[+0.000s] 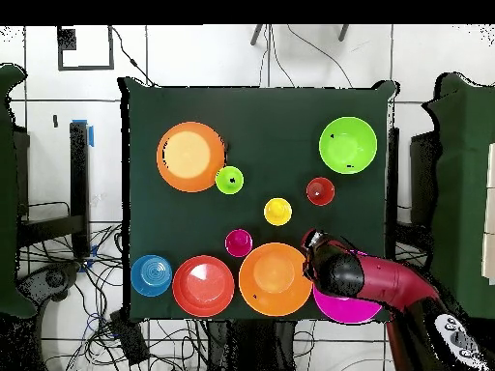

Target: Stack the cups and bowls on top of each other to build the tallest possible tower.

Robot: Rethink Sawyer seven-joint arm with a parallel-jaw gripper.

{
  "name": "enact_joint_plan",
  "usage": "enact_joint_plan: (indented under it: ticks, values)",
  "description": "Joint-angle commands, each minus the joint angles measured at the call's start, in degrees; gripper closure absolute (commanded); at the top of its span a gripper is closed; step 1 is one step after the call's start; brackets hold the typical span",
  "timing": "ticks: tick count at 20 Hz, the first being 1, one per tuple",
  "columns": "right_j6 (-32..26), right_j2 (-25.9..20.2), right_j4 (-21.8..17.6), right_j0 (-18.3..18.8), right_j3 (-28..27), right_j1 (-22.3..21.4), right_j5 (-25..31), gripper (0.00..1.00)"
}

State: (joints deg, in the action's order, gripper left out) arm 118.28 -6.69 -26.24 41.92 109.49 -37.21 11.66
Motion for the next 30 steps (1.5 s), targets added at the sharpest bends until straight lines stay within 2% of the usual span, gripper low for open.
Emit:
enact_joint_plan:
  ticks: [1,18,30]
  values:
    - [2.88,-2.06,-0.69,-1.46,-4.08,1.81,-1.76,0.00]
    - [2.16,-1.73,-3.23,-0.49,-9.24,10.83,-8.67,0.00]
    - [1.32,-2.21,-2.53,0.00,-8.06,9.39,-7.53,0.00]
